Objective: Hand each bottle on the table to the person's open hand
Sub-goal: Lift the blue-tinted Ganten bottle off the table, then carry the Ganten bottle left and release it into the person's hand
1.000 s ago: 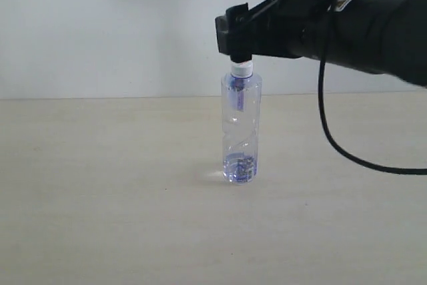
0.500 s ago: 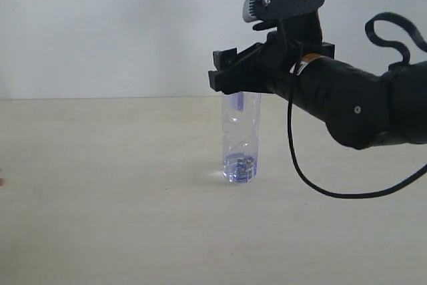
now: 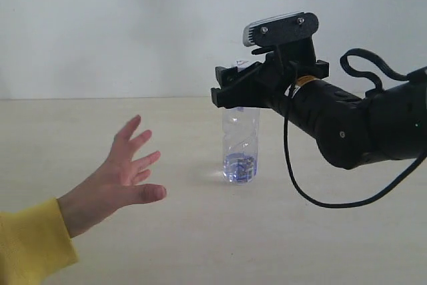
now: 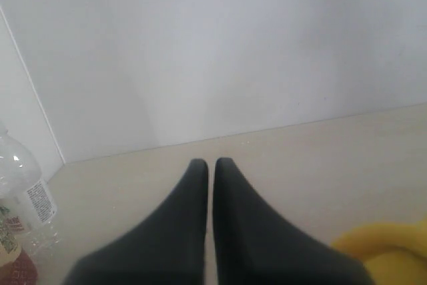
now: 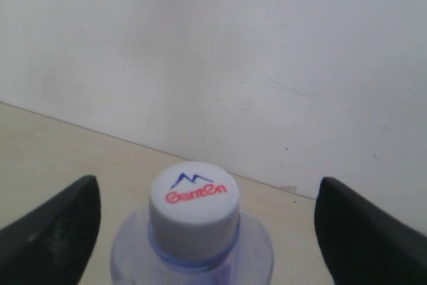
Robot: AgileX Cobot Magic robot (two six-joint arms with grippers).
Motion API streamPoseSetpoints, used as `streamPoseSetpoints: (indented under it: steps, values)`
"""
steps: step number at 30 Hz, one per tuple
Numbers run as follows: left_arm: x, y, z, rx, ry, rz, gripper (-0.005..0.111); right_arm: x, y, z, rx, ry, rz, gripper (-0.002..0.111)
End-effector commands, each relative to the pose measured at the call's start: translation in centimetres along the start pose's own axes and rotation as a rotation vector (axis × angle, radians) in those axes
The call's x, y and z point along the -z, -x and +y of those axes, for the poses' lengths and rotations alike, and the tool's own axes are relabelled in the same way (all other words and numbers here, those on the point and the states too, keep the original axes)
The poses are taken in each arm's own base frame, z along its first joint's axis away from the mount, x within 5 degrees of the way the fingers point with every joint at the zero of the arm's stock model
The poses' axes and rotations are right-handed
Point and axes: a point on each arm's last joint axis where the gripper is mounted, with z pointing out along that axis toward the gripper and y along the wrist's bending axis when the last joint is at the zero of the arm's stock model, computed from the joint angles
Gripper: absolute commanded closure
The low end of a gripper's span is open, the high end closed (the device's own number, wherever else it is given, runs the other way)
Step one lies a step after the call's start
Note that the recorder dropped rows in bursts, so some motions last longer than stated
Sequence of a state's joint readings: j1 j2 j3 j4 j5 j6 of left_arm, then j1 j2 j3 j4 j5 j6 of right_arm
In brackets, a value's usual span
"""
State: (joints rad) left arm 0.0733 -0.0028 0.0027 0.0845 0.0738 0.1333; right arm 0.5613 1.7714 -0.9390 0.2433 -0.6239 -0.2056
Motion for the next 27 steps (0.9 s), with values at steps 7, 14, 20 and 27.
streamPoseSetpoints:
  steps: [7,14,20,27]
  values:
    - [0.0,0.1,0.0,-0.005,0.0,-0.007,0.103,-0.3,-0.5,-0.1,0.027,0.001,-0.016,0.048]
    - [0.0,0.1,0.0,-0.005,0.0,-0.007,0.103,-0.3,-0.5,-0.1,0.02,0.0,-0.016,0.109]
    - [0.0,0.1,0.0,-0.005,0.0,-0.007,0.103,0.5,1.2,-0.1,0.027,0.012,-0.047,0.108]
    - [0.0,0.1,0.0,-0.005,0.0,-0.007,0.103,5.2,7.6,3.3,-0.022,0.192,-0.119,0.108]
